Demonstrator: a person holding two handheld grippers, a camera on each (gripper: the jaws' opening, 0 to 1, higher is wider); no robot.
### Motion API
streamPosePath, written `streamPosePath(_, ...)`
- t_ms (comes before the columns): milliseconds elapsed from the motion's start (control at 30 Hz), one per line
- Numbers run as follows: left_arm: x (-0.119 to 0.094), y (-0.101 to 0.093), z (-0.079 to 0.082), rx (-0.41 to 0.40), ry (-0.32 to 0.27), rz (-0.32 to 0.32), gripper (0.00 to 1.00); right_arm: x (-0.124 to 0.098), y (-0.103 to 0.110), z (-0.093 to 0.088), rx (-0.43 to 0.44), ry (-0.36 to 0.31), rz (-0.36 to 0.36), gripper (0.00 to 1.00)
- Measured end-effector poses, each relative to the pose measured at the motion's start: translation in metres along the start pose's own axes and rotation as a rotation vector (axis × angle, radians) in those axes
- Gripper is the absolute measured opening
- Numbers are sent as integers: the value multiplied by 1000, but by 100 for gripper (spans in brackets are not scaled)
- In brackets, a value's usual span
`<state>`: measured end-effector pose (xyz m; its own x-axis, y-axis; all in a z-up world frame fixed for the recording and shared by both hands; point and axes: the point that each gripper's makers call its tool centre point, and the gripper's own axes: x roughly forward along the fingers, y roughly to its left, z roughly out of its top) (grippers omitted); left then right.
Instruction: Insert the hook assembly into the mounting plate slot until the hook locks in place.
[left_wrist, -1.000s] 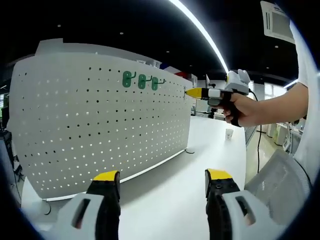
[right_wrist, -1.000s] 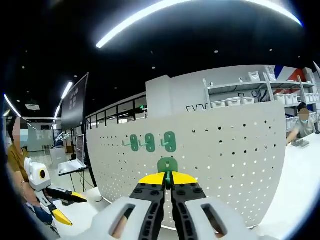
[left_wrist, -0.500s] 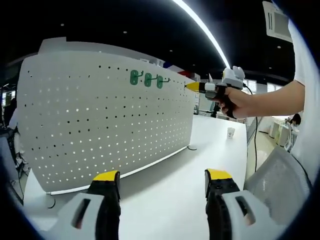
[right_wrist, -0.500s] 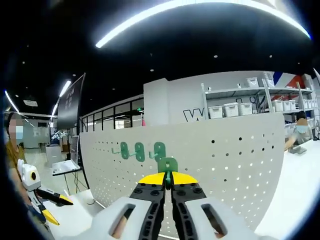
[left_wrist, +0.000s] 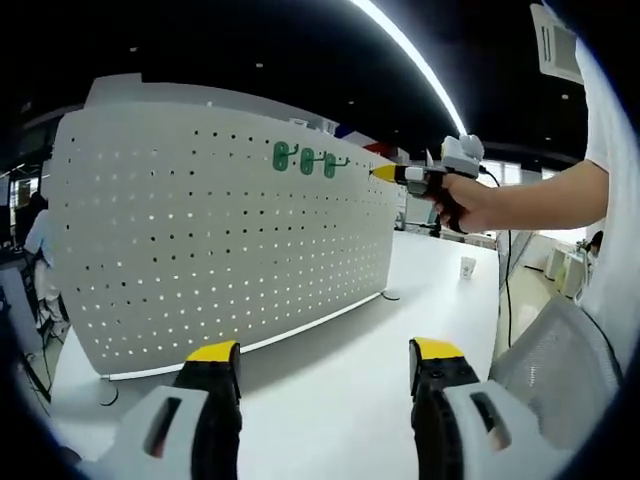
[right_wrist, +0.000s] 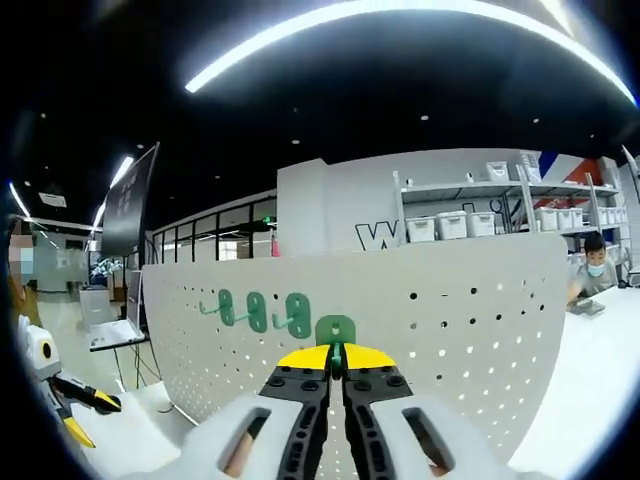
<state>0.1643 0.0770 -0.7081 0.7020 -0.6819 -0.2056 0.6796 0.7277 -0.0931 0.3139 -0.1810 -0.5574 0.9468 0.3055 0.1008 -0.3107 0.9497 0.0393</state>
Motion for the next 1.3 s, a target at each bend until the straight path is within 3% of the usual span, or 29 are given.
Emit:
streamPosePath(700,-9,5,-4,-44,-13,46,69,28,-6,11,-64,-19,-14,1)
streamPosePath(867,-8,4,-3,-51,-17,49,69,32,-7,9,-42,-17,-16,1)
streamPosePath(933,-8,5,-4,-56,-20,53,69,35,-4,9,-84,-16,-12,1)
streamPosePath(1300,-10,12,-10,-68,-12,64,68,38,-10,5,-39,-17,-27,1)
